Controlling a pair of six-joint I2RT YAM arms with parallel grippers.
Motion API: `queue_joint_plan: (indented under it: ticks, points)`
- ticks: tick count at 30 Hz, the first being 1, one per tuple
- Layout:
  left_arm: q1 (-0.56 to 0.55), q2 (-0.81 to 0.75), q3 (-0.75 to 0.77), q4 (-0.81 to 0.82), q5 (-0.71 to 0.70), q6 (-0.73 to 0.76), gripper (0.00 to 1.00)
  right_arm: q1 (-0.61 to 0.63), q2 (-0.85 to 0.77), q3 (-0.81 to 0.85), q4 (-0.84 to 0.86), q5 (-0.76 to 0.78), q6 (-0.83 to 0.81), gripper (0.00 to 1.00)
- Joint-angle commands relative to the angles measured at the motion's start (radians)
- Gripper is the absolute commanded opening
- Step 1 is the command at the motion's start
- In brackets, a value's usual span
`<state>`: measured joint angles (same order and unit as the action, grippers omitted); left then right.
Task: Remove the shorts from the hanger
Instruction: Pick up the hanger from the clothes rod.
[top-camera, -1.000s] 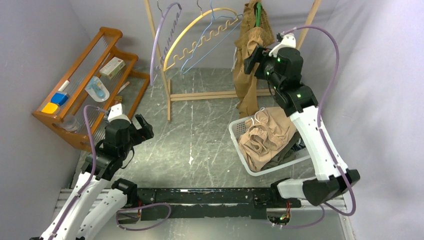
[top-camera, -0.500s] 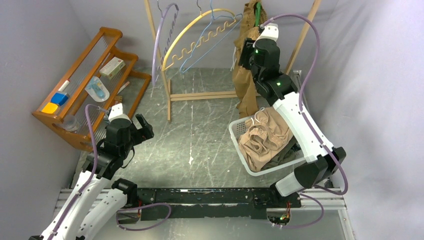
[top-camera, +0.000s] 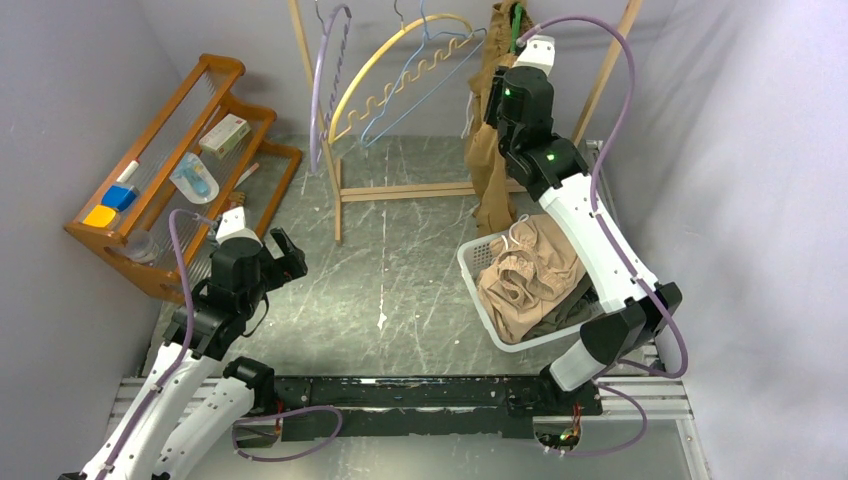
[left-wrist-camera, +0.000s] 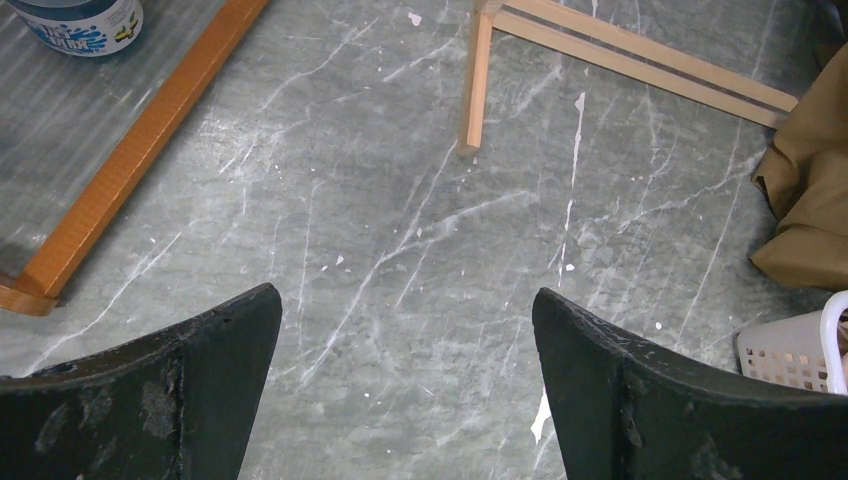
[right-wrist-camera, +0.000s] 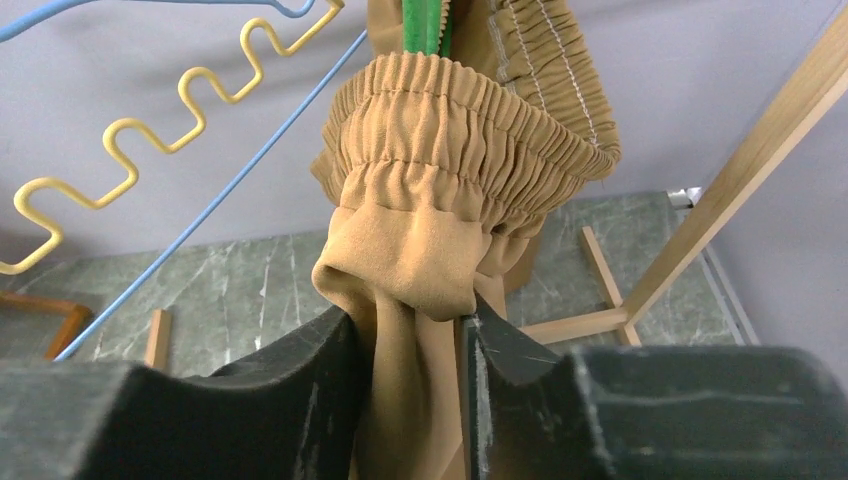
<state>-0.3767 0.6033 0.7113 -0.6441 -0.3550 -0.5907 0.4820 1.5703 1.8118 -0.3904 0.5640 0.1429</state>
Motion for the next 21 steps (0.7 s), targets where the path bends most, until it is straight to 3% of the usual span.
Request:
queue_joint_plan:
  ticks: [1,11,21]
  points:
    - [-0.002,-0.005,0.028,0.000,-0.012,0.010,1.00,0.003,0.004,0.025,0.014,-0.003,-0.022,0.32]
    - [-0.002,0.002,0.025,0.003,-0.007,0.013,1.00,0.001,-0.026,-0.019,0.114,0.010,-0.116,0.00]
    - [-0.002,0.008,0.027,0.000,-0.004,0.014,0.99,0.001,-0.084,-0.067,0.224,0.034,-0.112,0.00]
